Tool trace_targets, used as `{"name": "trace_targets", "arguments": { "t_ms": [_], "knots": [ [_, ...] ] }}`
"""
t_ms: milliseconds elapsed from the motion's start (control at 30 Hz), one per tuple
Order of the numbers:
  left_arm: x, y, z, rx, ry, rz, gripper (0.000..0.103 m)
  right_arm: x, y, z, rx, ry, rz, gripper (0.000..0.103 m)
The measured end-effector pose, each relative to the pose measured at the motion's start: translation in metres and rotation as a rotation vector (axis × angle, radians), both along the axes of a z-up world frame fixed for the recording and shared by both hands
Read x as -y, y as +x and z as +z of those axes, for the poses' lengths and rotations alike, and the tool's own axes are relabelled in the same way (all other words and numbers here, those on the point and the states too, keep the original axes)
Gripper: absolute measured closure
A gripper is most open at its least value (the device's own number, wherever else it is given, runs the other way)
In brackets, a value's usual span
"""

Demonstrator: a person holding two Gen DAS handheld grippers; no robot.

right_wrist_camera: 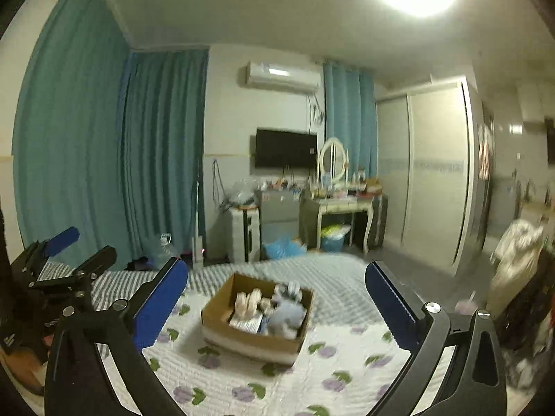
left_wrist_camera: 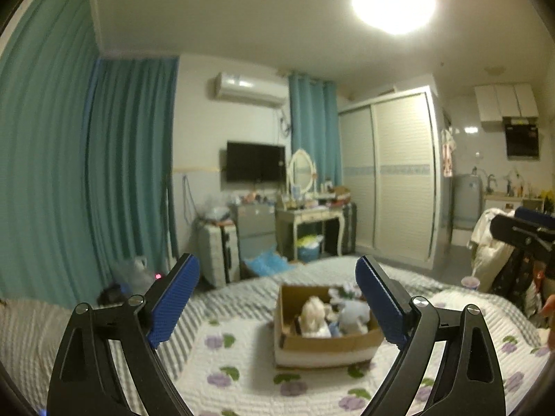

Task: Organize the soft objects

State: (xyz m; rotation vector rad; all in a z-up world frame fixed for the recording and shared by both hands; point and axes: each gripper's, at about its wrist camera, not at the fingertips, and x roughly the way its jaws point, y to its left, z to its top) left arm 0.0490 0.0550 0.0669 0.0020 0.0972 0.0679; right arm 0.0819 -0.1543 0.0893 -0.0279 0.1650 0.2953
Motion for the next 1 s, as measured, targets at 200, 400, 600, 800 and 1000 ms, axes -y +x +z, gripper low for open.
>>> {"name": "trace_targets", "arguments": {
  "t_ms": [200, 400, 600, 800, 1000],
  "knots": [
    [-0.001, 0.031, -0.047, -0.128, -0.03, -0.028, 0.01, -0.003, 0.032, -0.066, -0.08, 0.009, -0.035, 0.0],
    [0.009, 0.03, -0.062, -0.162, -0.002, -0.038, 0.01, -0.016, 0.048, -0.107, -0.149, 0.003, -0.014, 0.0],
    [0.01, 0.026, -0.067, -0.175, 0.006, -0.046, 0.01, -0.021, 0.049, -0.113, -0.153, -0.01, -0.019, 0.0],
    [0.01, 0.026, -0.069, -0.182, -0.004, -0.047, 0.01, -0.021, 0.049, -0.113, -0.157, -0.002, -0.02, 0.0],
    [0.009, 0.029, -0.072, -0.185, -0.001, -0.054, 0.01, -0.021, 0.05, -0.113, -0.167, 0.003, -0.016, 0.0]
  ]
}}
